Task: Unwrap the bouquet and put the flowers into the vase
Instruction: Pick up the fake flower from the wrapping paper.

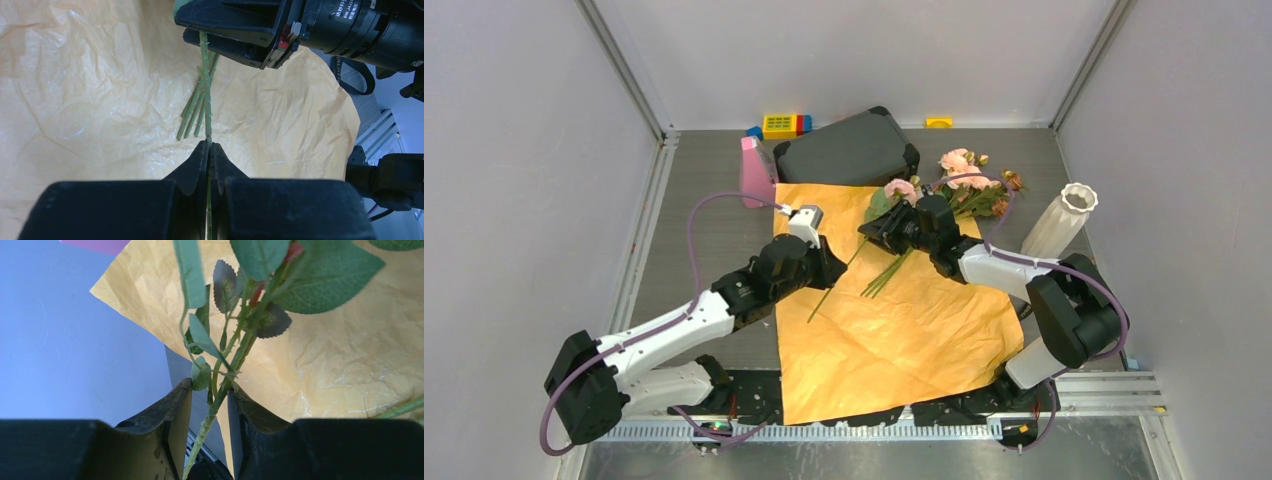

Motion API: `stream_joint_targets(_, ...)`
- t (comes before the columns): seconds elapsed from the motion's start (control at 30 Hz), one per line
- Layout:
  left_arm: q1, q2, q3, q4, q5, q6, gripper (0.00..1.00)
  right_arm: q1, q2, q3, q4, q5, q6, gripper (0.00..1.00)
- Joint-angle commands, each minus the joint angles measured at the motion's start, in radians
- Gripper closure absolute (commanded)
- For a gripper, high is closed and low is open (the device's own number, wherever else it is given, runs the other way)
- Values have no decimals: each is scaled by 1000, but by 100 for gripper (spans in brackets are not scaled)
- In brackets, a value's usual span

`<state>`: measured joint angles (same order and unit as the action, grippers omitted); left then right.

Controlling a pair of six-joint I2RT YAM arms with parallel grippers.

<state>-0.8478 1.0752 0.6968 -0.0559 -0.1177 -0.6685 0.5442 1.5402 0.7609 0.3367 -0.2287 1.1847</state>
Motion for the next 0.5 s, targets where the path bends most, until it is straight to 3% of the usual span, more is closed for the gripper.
stream_joint_targets(0.0, 3, -18, -8, 50, 45, 26, 100, 8, -3, 40, 70, 17, 17, 68)
stream_joint_targets(0.3, 3, 1, -6, 76, 71, 27, 100, 8, -14, 24, 96, 22, 22, 96)
stream_joint_targets(0.47, 3, 14, -4, 72, 79, 23, 100, 8, -19, 6, 126, 25, 21, 100)
